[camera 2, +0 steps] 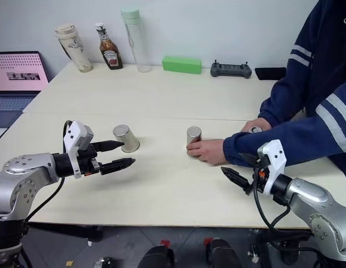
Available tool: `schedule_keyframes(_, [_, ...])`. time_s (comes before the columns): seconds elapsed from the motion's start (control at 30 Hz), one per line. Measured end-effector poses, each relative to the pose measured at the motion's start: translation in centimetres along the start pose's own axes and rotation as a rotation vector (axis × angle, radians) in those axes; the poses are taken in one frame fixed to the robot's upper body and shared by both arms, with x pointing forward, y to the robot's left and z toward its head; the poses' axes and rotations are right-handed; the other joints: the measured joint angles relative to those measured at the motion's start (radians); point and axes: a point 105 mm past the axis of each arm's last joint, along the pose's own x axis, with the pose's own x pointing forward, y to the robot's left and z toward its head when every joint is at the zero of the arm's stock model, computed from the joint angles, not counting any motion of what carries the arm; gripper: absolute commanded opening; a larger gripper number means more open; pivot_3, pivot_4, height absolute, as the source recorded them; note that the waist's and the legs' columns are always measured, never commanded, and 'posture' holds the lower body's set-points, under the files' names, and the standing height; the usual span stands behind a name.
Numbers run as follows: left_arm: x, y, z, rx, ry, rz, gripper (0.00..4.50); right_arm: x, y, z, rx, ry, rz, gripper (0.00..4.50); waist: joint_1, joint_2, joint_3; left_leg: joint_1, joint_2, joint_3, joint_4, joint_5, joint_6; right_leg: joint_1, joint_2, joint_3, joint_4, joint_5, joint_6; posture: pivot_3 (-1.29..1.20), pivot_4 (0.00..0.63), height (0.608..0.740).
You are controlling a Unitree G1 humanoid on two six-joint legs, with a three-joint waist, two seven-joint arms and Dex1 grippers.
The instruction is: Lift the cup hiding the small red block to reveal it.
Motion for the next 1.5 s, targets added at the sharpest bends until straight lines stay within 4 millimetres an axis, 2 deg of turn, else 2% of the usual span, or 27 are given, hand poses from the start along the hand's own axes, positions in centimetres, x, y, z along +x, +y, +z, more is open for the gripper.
schedule_keyframes(0.4, [0.0,-0.3,-0.4,-0.015,0.005,-0.01,4.5,-0.1,0.1,-0.2,0.013,0.005,0.004,4.49,0.0,0.0,0.0,0.0,0.0,0.0,0.001,0.0,0.0,0.0,0.001,0.0,0.001,0.0,0.001,0.0,0.15,0.74])
schedule_keyframes(0.6, [0.3,-1.0,0.3,-0.003,-0.022,-0.042,4.5,-0.7,0.2,-1.6,0.048,0.032,-0.042,4.49,0.001,0.0,0.0,0.0,0.0,0.0,0.001,0.0,0.0,0.0,0.001,0.0,0.001,0.0,0.001,0.0,0.15,0.74])
schedule_keyframes(0.67, [1.3,-3.0,1.0,0.027,-0.051,-0.122,4.5,-1.0,-0.5,-2.9,0.052,0.055,-0.15,4.49,0.003,-0.001,-0.001,0.0,-0.001,0.0,0.001,0.0,0.0,0.0,0.001,0.0,0.001,0.0,0.001,0.0,0.15,0.74])
schedule_keyframes(0.8, [3.3,-6.4,1.4,0.061,-0.085,-0.267,4.5,-1.0,-3.1,-3.5,0.018,0.049,-0.364,4.49,-0.002,-0.001,-0.001,0.001,-0.001,0.003,0.002,0.0,0.0,0.001,0.001,0.003,0.001,0.001,0.003,0.0,0.15,0.74])
schedule_keyframes(0.97, [5.9,-9.3,4.6,0.189,-0.248,-0.382,4.5,1.3,-6.2,-3.3,0.026,-0.016,-0.475,4.49,-0.003,-0.001,-0.001,0.002,-0.001,0.003,0.003,0.002,0.0,0.001,0.003,0.004,0.002,0.003,0.003,0.0,0.15,0.74])
schedule_keyframes(1.07, [7.6,-9.7,5.3,0.278,-0.293,-0.386,4.5,2.4,-8.2,-3.1,0.032,-0.029,-0.509,4.49,-0.003,0.0,-0.002,0.002,-0.002,0.004,0.003,0.002,0.001,0.001,0.003,0.004,0.002,0.003,0.002,0.0,0.15,0.74])
schedule_keyframes(1.2, [9.1,-9.1,4.9,0.274,-0.295,-0.351,4.5,3.4,-10.0,-3.3,0.032,-0.028,-0.536,4.49,-0.004,0.0,-0.002,0.0,-0.001,0.003,0.002,0.001,0.001,-0.001,0.003,0.004,0.001,0.002,0.001,0.0,0.15,0.74])
schedule_keyframes(1.27, [9.8,-9.8,4.8,0.252,-0.312,-0.358,4.5,4.2,-11.1,-3.5,0.04,-0.028,-0.565,4.49,-0.004,0.0,-0.002,-0.001,-0.002,0.004,0.002,0.001,0.001,-0.001,0.003,0.005,0.001,0.004,-0.001,0.0,0.15,0.74])
schedule_keyframes(1.33, [10.1,-10.6,4.4,0.24,-0.308,-0.382,4.5,5.1,-11.4,-3.3,0.029,-0.036,-0.567,4.49,-0.004,0.0,-0.001,-0.001,-0.002,0.004,0.001,0.001,0.001,-0.001,0.003,0.005,0.0,0.005,-0.003,0.0,0.15,0.74])
schedule_keyframes(1.5, [10.1,-10.7,3.8,0.224,-0.296,-0.37,4.5,6.4,-12.4,-3.3,0.022,-0.049,-0.567,4.49,-0.004,0.0,-0.001,0.0,-0.002,0.003,0.001,0.001,0.001,0.0,0.003,0.004,0.001,0.005,-0.003,0.0,0.15,0.74])
